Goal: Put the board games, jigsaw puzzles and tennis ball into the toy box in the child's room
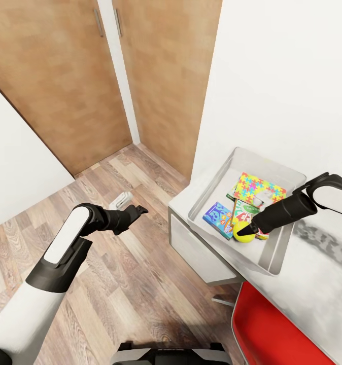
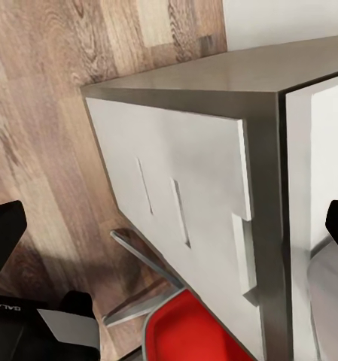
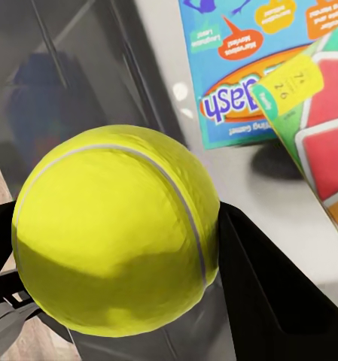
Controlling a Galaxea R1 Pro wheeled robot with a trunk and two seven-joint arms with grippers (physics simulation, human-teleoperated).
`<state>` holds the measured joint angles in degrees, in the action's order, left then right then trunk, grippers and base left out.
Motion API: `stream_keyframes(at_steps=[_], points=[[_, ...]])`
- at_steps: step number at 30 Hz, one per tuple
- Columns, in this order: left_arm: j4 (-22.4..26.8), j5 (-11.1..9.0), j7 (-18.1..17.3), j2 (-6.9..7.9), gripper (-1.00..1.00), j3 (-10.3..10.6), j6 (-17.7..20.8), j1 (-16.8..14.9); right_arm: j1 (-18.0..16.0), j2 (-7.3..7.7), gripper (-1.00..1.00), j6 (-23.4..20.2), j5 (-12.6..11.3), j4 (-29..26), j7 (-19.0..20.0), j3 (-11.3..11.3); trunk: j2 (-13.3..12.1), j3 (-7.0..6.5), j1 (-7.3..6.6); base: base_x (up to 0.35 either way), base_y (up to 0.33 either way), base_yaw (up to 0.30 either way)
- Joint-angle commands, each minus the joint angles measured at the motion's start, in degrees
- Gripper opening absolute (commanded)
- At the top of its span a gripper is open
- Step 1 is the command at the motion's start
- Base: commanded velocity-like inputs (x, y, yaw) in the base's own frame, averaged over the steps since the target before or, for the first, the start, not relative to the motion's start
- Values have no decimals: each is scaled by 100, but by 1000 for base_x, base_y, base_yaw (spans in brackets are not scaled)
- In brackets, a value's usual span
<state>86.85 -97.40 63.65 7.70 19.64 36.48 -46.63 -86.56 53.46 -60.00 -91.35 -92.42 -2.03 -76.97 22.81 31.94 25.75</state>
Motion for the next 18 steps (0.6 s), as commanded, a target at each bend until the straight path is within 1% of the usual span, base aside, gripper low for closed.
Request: stream_keyframes(at_steps=[1, 8, 9, 13, 18], points=[[6, -32, 42, 4, 100, 5, 17, -8, -18, 2, -100, 0, -42, -4, -43, -25, 11, 9, 4, 0, 0, 0], [7, -34, 40, 4, 100, 5, 17, -17, -18, -34, -100, 0, -42, -4, -43, -46, 11, 9, 4, 0, 0, 0], [7, -34, 39, 4, 100, 5, 17, -18, -18, -43, 100, 0, -42, -4, -43, -60, 11, 9, 4, 0, 0, 0], [7, -34, 36, 4, 100, 5, 17, -20, -18, -66, 100, 0, -41, -4, -46, -129, 11, 9, 4, 0, 0, 0], [13, -34, 34, 4, 100, 5, 17, -26, -18, -72, 100, 0, -40, -4, -50, -163, 11, 9, 4, 0, 0, 0]])
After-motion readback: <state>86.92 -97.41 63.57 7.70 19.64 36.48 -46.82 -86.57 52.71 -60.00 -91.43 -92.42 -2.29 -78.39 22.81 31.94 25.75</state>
